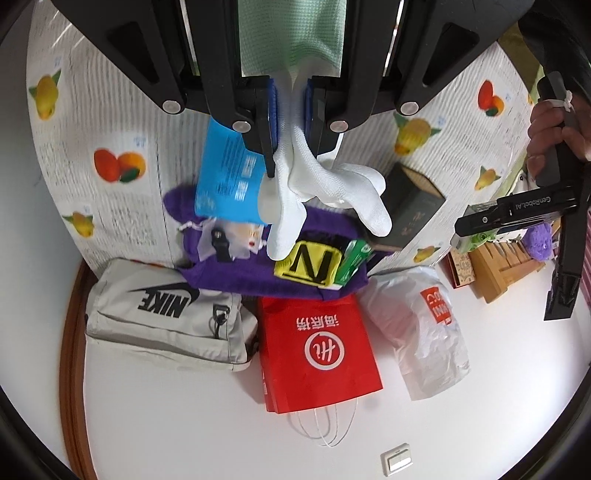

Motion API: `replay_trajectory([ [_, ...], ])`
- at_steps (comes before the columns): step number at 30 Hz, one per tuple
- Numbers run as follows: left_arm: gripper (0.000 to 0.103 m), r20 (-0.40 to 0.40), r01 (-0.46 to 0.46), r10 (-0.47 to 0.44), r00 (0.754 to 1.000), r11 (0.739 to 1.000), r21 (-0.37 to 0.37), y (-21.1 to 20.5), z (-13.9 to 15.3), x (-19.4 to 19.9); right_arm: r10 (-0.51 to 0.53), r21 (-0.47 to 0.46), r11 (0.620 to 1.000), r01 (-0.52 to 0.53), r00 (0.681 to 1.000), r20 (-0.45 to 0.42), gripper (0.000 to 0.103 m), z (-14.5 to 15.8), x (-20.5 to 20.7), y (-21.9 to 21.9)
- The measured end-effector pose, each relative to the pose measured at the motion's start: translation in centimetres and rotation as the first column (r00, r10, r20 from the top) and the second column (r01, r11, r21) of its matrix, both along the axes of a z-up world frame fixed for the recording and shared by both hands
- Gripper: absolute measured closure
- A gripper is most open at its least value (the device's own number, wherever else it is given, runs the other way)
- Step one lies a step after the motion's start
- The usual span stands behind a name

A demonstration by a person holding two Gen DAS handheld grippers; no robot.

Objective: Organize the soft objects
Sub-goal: 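Carry the wet-wipe pack and white glove over the purple towel with both grippers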

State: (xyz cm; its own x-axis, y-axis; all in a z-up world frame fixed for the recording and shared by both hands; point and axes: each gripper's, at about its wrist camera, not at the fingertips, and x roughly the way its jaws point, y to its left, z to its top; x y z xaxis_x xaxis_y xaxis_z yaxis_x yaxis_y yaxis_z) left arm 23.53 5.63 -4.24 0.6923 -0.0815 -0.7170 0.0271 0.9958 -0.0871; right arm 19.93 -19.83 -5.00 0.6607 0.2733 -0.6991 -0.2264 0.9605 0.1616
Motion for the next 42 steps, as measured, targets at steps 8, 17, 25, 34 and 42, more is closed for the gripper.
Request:
replay_trajectory([
  [8, 0.021, 0.027, 0.017, -0.017, 0.999, 1.000, 0.001, 0.0, 1.6, 4.2, -0.026, -0.026, 0.999, 0.027, 0.999, 0.032, 0.092, 1.0, 4.7, -0.2],
  [17, 0.021, 0.046, 0.024, -0.024, 0.999, 1.000, -0.002, -0.4, 2.5, 9.1, -0.058, -0.007, 0.998, 0.058, 0.996, 0.069, 0.092, 1.8, 10.7, -0.7],
  [25, 0.021, 0.009, 0.048, -0.048, 0.999, 0.998, -0.030, -0.5, 1.4, 13.5, -0.071, -0.014, 0.997, 0.072, 0.996, 0.056, 0.092, 1.1, 15.0, -1.3],
  [34, 0.021, -0.044, 0.073, -0.074, 0.996, 0.997, -0.040, -1.4, -0.6, 17.9, -0.080, -0.033, 0.996, 0.079, 0.997, -0.022, 0.092, -2.3, 19.0, -1.4],
  [42, 0.021, -0.112, 0.077, -0.082, 0.990, 0.996, -0.047, -2.4, -3.0, 22.2, -0.057, -0.056, 0.997, 0.051, 0.993, -0.102, 0.092, -5.4, 21.6, -0.9],
])
